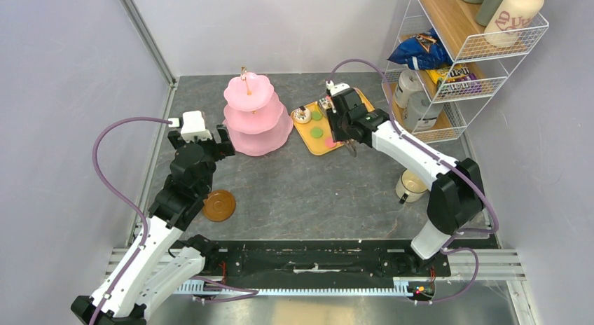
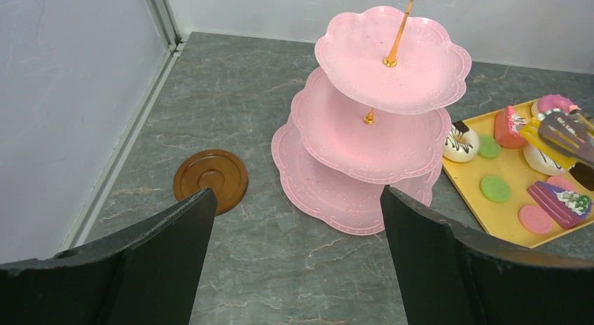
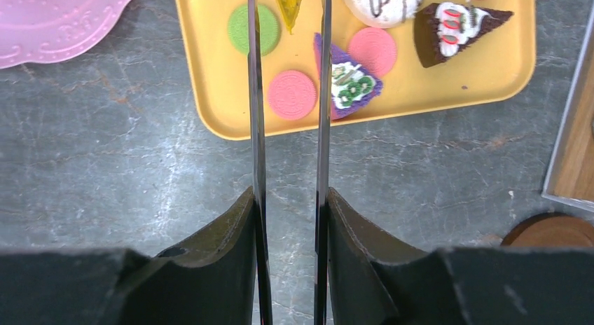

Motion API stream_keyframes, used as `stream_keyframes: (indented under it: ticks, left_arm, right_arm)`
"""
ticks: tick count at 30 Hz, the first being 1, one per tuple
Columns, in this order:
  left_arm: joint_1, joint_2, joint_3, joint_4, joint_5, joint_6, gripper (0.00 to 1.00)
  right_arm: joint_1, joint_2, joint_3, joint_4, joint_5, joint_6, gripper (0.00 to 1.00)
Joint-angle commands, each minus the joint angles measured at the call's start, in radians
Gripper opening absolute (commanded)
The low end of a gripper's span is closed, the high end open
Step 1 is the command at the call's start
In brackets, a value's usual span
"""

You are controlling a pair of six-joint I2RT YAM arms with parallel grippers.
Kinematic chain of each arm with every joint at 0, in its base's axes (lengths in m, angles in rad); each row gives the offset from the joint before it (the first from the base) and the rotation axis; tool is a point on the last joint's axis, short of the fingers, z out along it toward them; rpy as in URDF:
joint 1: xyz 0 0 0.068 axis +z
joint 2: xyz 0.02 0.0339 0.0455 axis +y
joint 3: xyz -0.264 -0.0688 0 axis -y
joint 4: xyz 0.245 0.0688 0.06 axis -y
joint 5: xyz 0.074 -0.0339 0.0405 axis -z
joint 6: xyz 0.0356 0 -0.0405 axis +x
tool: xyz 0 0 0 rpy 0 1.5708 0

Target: Serve the afternoon tea

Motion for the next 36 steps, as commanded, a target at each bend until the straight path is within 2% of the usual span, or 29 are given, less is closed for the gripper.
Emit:
stream_keyframes:
  ticks: [1,14,22,36]
  left_arm:
    - [0.005,-0.005,0.002,0.040,0.005,-0.027,0.95]
    - [0.005,-0.013,0.003,0.040,0.005,-0.026,0.95]
    - [0.004,-0.014,0.003,0.042,0.005,-0.026,0.95]
    - [0.004,-0.010,0.002,0.042,0.008,-0.027,0.95]
  right_arm:
    - [0.050,-0.014,0.029,0.045,-0.030,0.009,0.37]
    - [0.197,0.165,0.136,0.111,-0.060,-0.018,0.37]
    - [0.215,0.230,0.166,0.153,-0.083,-0.031,0.37]
    - [0.215,0.311,0.197,0.214,0.021,-0.014,0.38]
